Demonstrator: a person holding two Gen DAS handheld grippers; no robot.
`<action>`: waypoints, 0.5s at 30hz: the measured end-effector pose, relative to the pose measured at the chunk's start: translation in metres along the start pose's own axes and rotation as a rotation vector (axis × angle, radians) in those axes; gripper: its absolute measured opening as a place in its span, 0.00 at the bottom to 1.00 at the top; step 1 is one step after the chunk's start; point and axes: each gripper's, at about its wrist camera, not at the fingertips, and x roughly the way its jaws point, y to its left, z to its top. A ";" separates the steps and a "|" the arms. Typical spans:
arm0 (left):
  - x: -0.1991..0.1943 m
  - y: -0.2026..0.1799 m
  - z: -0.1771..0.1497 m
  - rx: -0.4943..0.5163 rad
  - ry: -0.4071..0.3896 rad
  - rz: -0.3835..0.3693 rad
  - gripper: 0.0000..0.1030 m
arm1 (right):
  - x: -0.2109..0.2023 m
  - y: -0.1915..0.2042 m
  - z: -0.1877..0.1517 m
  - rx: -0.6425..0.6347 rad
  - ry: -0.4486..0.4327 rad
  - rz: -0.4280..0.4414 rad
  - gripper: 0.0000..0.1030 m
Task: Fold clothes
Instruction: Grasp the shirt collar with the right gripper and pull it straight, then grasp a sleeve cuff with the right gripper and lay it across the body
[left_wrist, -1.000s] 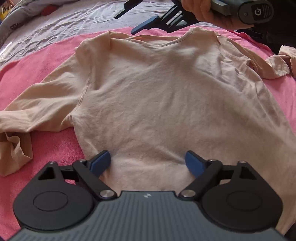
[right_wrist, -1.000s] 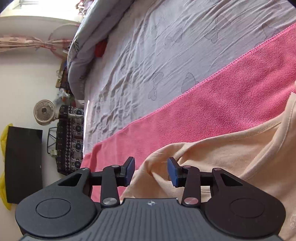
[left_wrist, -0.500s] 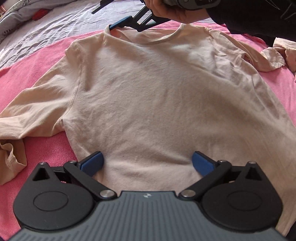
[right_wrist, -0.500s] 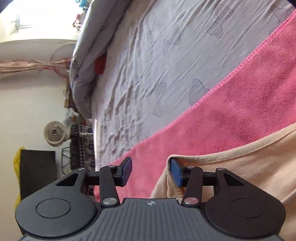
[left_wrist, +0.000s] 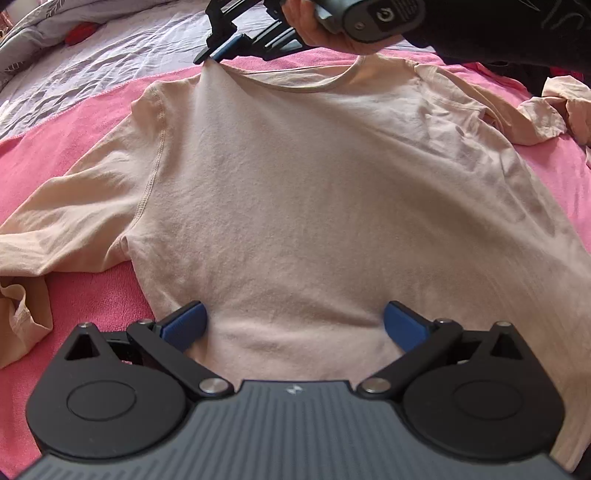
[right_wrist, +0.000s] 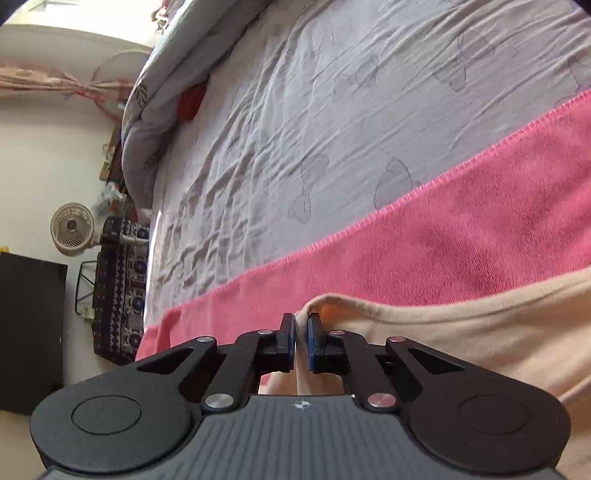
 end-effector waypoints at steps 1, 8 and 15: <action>0.000 0.000 -0.001 0.000 -0.004 0.000 1.00 | 0.003 0.002 0.004 0.000 -0.003 -0.001 0.08; -0.005 0.005 0.001 -0.024 0.000 -0.015 0.99 | 0.008 0.014 -0.005 -0.188 0.012 -0.165 0.10; -0.049 0.051 -0.003 -0.185 0.013 0.044 0.97 | -0.032 0.106 -0.067 -0.702 0.028 -0.241 0.45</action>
